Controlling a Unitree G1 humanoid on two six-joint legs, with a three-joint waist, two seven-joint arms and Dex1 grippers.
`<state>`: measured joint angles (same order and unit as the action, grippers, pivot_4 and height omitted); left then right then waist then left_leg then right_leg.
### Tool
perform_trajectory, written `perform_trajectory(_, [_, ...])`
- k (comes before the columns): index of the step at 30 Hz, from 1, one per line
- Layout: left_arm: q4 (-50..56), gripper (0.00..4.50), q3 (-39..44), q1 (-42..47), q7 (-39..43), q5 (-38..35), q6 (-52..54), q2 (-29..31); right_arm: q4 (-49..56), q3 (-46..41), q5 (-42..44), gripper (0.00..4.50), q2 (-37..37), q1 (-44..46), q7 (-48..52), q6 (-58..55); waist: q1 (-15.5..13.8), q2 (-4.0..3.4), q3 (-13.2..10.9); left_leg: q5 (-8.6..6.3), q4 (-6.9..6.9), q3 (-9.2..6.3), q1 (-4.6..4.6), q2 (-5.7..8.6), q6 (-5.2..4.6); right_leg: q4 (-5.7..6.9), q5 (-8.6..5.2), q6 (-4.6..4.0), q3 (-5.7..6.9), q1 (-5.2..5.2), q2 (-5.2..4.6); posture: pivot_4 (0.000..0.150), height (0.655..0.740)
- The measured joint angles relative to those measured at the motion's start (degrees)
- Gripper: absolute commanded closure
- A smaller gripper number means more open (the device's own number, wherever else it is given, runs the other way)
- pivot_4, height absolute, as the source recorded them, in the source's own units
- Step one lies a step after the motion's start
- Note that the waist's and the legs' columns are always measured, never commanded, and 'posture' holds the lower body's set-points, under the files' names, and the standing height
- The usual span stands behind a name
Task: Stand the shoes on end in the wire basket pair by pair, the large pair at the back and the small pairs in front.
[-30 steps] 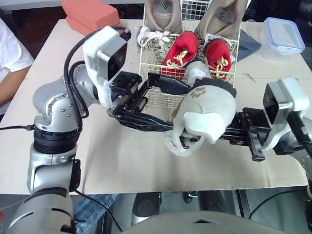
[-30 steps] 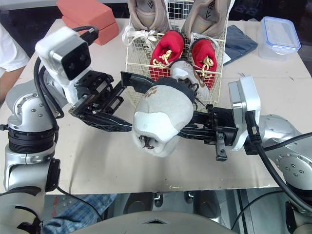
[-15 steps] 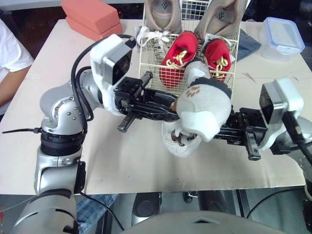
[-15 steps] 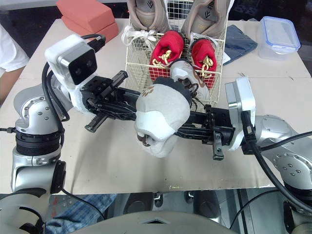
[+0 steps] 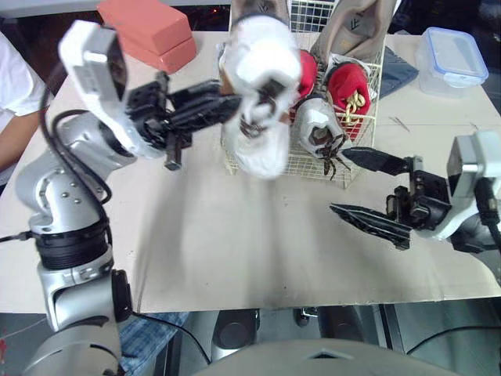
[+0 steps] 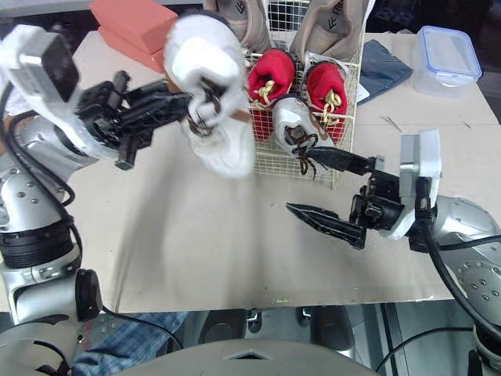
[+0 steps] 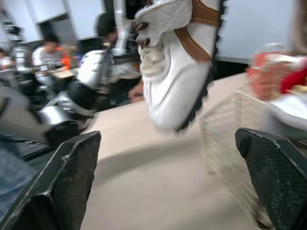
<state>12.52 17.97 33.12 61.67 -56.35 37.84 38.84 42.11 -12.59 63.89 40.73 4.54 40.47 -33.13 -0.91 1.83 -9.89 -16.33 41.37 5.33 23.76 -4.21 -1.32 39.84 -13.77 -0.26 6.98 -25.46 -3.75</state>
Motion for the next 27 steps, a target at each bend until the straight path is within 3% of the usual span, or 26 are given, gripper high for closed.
perform_trajectory(5, [-6.0,3.92,0.5,0.8,0.1,8.2,-13.1,-3.0,-0.8,-0.9,-2.4,0.01,-1.4,-2.0,0.3,2.2,-0.4,0.00,0.0,-0.01,0.00,0.01,0.01,0.03,-0.01,-0.01,0.02,-0.03,0.04,0.01,-0.02,0.150,0.6860])
perform_trajectory(12, [-19.2,3.92,-5.0,3.3,9.4,17.4,-28.7,-7.4,-1.7,-1.0,-3.5,0.01,-1.8,-3.1,0.6,3.0,-0.5,0.00,0.0,-0.01,0.00,0.05,0.04,0.08,-0.02,-0.03,0.09,-0.14,0.08,0.00,0.02,0.150,0.6860])
perform_trajectory(27, [-35.9,3.92,-9.6,9.2,20.9,23.9,-43.1,-12.3,-0.3,-1.4,-3.4,0.01,-4.0,-5.3,-2.1,4.5,0.1,0.01,0.0,-0.02,0.00,0.08,0.03,0.05,-0.03,-0.03,0.07,-0.12,0.07,-0.02,0.07,0.150,0.6860])
